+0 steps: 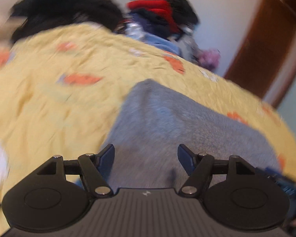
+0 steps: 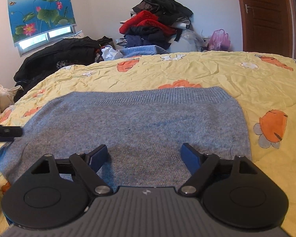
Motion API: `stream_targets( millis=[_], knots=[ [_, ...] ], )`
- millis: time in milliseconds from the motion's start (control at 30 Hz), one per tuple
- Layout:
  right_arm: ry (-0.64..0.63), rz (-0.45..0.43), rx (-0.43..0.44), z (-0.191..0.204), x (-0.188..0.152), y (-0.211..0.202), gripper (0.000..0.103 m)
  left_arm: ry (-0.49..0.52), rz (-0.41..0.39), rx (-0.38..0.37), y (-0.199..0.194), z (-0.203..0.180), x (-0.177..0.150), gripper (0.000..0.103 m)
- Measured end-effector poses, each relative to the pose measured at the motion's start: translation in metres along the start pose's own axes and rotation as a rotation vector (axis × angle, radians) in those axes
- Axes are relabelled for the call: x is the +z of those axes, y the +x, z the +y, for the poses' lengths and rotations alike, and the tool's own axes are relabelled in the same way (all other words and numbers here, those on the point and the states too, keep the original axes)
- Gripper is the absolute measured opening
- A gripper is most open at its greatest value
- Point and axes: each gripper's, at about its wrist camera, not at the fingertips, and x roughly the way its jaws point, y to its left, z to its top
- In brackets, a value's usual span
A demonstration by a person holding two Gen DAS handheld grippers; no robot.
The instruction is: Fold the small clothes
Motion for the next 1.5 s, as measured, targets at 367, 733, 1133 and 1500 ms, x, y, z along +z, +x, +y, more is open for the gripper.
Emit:
stream_targets(
  millis=[367,733,1133,1500],
  knots=[
    [-0.017,0.010,0.029,0.004,0.001,0.002,0.096,-0.398,0.043,-0.043,-0.034,0.068,-0.025,0.070],
    [0.002,0.002,0.037,0.001,0.000,0.001,0.096,-0.273,0.031,0.058,0.000,0.030,-0.017,0.026],
    [0.138,0.239,0.325,0.042,0.083,0.024,0.097,0.117,-0.029,-0.012,-0.012,-0.048,-0.029,0.007],
    [0.136,0.534,0.495,0.130,0.115,0.126,0.087,0.235,0.010,-0.069,-0.008,-0.060,-0.056,0.007]
  ],
)
